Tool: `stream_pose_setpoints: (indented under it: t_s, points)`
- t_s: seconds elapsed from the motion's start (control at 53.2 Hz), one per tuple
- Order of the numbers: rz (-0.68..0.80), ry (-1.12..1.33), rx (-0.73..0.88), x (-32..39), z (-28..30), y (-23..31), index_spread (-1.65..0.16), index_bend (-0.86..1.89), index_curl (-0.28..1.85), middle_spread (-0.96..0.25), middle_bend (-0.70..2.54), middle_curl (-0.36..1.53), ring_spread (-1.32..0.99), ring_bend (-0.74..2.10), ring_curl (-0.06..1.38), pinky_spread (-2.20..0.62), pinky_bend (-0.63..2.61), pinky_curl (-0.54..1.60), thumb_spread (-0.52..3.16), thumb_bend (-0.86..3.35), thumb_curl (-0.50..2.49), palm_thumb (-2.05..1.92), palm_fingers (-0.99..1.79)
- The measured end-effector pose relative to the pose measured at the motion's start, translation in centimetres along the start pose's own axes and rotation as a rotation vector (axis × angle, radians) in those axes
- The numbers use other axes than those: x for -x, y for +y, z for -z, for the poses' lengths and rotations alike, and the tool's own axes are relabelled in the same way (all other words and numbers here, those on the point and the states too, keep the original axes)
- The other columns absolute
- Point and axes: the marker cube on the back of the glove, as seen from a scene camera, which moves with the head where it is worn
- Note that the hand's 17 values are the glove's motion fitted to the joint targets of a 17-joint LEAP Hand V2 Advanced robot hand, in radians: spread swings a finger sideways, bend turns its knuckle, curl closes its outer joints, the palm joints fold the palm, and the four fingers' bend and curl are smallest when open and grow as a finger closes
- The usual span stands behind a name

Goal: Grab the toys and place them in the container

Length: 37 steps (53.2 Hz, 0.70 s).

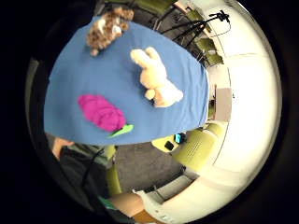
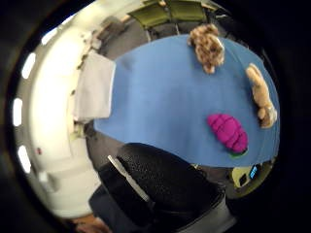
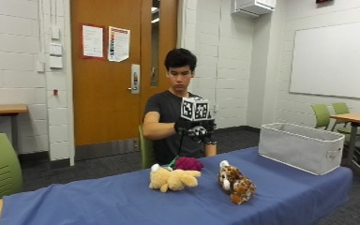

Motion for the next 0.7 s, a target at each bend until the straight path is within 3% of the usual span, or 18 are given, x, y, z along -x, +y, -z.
stream_pose_setpoints:
  t_s: [0.301,0.621,0.696]
  points:
    - [-0.053,-0.028,0.074,-3.5,-10.6,0.3,-0.23,0.19,0.36,-0.11,0.19,0.34,-0.29,0.21,0.23,-0.09,0.58,0.33,0.96,-0.12,0.04,-0.18,0.02]
    - [-0.095,-0.089,0.064,-3.7,-12.4,1.6,-0.26,0.22,0.40,-0.12,0.18,0.35,-0.33,0.20,0.26,-0.12,0.60,0.34,1.09,0.00,0.11,0.01,0.07]
    - [-0.092,-0.106,0.024,-3.9,-12.1,1.4,-0.27,0.33,0.43,-0.13,0.15,0.33,-0.35,0.22,0.26,-0.15,0.60,0.33,1.20,0.06,0.15,0.12,0.22]
